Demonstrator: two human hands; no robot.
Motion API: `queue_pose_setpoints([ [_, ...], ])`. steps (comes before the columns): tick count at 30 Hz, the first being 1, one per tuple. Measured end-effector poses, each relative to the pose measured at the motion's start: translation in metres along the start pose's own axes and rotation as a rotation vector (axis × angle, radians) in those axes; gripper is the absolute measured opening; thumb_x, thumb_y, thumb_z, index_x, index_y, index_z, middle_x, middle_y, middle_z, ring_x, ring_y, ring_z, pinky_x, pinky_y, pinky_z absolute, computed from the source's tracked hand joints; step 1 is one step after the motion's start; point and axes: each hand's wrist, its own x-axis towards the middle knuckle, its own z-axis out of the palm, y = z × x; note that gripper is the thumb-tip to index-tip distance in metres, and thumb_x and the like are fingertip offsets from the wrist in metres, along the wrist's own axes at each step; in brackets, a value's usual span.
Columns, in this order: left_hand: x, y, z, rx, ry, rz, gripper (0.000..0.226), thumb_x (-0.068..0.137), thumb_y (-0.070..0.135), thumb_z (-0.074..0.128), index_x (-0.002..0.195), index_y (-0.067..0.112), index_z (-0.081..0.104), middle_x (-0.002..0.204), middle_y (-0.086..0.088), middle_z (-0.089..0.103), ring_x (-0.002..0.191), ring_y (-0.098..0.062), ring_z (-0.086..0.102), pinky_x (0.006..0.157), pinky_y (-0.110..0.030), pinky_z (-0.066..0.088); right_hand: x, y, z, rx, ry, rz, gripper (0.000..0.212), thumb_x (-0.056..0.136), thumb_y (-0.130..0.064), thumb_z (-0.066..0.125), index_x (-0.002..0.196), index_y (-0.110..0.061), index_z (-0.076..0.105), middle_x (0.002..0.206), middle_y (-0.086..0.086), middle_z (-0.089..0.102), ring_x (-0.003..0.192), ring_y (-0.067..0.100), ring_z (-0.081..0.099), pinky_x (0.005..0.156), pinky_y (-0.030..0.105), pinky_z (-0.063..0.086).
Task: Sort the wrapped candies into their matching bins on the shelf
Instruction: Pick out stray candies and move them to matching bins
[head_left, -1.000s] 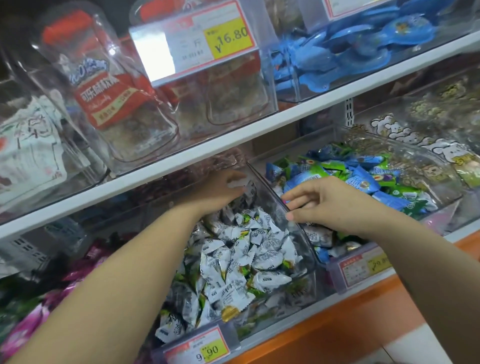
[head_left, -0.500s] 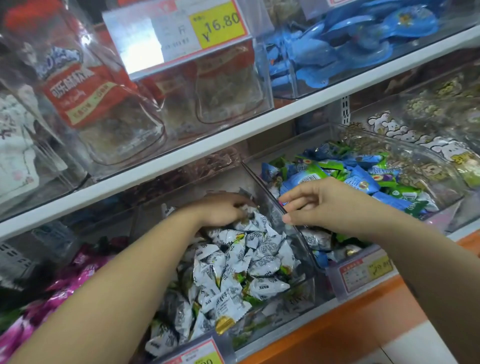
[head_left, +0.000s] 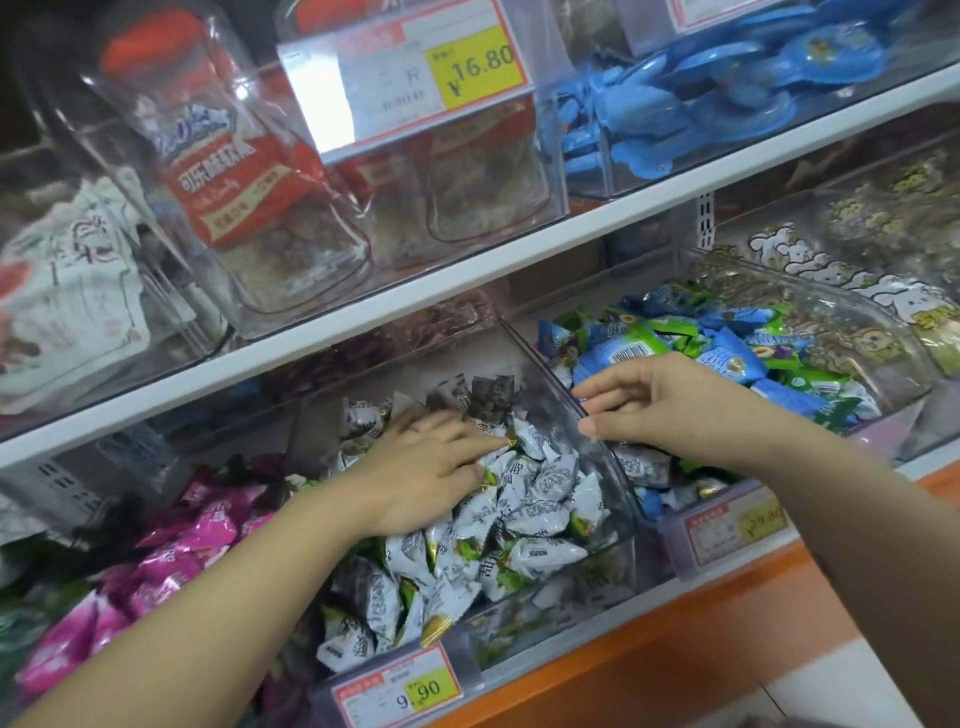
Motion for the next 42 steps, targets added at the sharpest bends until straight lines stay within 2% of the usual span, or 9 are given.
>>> queue_pose_setpoints([
  [5,-0.017,-0.006,0.008,-0.009,0.012,-0.025,0.045,0.101,0.046,0.021,0.146,0.048,0.018,0.152,0.024,0.018,0.143,-0.002,-0.004,0.117,-0.04,-0.006,0.0,0.0,0.0,0.007,0.005,-0.009,0.023,0.077,-0.029,0.075,0.096,-0.034,0.064,0.092,-0.015,0.07,0.077,-0.001,0.067,0.076,0.019,0.05],
  [10,-0.015,-0.006,0.006,0.017,0.013,-0.021,0.046,0.101,0.046,0.023,0.146,0.048,0.015,0.153,0.022,0.02,0.144,-0.005,0.001,0.118,-0.043,0.0,0.0,0.001,0.002,0.003,0.018,0.004,0.026,0.076,-0.029,0.076,0.1,-0.031,0.066,0.094,-0.011,0.07,0.082,0.005,0.068,0.081,0.025,0.051],
  [13,-0.01,-0.006,0.0,-0.051,0.09,0.028,0.043,0.101,0.044,0.029,0.144,0.044,0.028,0.15,0.016,0.032,0.142,-0.009,0.019,0.118,-0.04,0.012,0.001,-0.001,0.001,0.003,0.015,0.006,0.026,0.076,-0.029,0.076,0.099,-0.031,0.065,0.093,-0.013,0.069,0.08,0.003,0.067,0.08,0.024,0.051],
  [17,0.006,-0.012,-0.017,-0.346,0.228,-0.023,0.038,0.1,0.042,0.034,0.135,0.036,0.046,0.14,0.014,0.045,0.119,-0.001,0.044,0.099,-0.022,0.031,0.003,-0.001,0.0,0.009,0.003,-0.005,0.024,0.076,-0.027,0.076,0.097,-0.032,0.065,0.09,-0.014,0.069,0.076,0.0,0.066,0.079,0.022,0.049],
  [20,0.035,-0.023,-0.027,-0.361,0.285,-0.08,0.035,0.1,0.037,0.039,0.134,0.036,0.047,0.147,0.008,0.038,0.131,-0.009,0.038,0.107,-0.027,0.028,0.005,-0.001,0.0,0.003,-0.008,-0.004,0.022,0.076,-0.027,0.077,0.091,-0.036,0.064,0.089,-0.014,0.069,0.078,0.0,0.066,0.081,0.023,0.048],
  [24,0.062,-0.027,-0.019,-0.265,0.081,-0.126,0.043,0.1,0.037,0.041,0.142,0.033,0.038,0.15,0.003,0.033,0.133,-0.018,0.037,0.098,-0.024,0.026,0.006,-0.001,-0.001,0.003,-0.013,0.003,0.022,0.077,-0.027,0.076,0.094,-0.035,0.064,0.089,-0.012,0.071,0.082,0.004,0.067,0.084,0.026,0.048],
  [31,0.053,-0.049,-0.006,-0.095,-0.045,-0.21,0.043,0.099,0.047,0.035,0.139,0.034,0.044,0.151,-0.001,0.028,0.136,-0.024,0.031,0.112,-0.038,0.027,0.007,-0.002,0.001,-0.003,0.008,0.005,0.026,0.077,-0.026,0.076,0.101,-0.029,0.066,0.087,-0.011,0.071,0.084,0.005,0.066,0.087,0.026,0.048],
  [37,0.025,-0.054,-0.011,-0.166,0.044,-0.29,0.04,0.102,0.039,0.033,0.139,0.031,0.046,0.15,0.0,0.033,0.131,-0.023,0.038,0.098,-0.025,0.031,0.003,-0.002,0.003,-0.012,0.055,0.006,0.029,0.077,-0.027,0.076,0.105,-0.026,0.068,0.087,-0.01,0.072,0.089,0.021,0.067,0.087,0.037,0.052],
  [42,0.011,-0.069,-0.007,-0.24,0.1,-0.342,0.041,0.099,0.046,0.037,0.139,0.037,0.044,0.151,0.0,0.031,0.135,-0.024,0.034,0.109,-0.032,0.027,0.003,0.0,0.002,-0.003,0.048,0.003,0.03,0.078,-0.026,0.075,0.106,-0.024,0.068,0.088,-0.007,0.072,0.088,0.019,0.067,0.086,0.035,0.051],
])
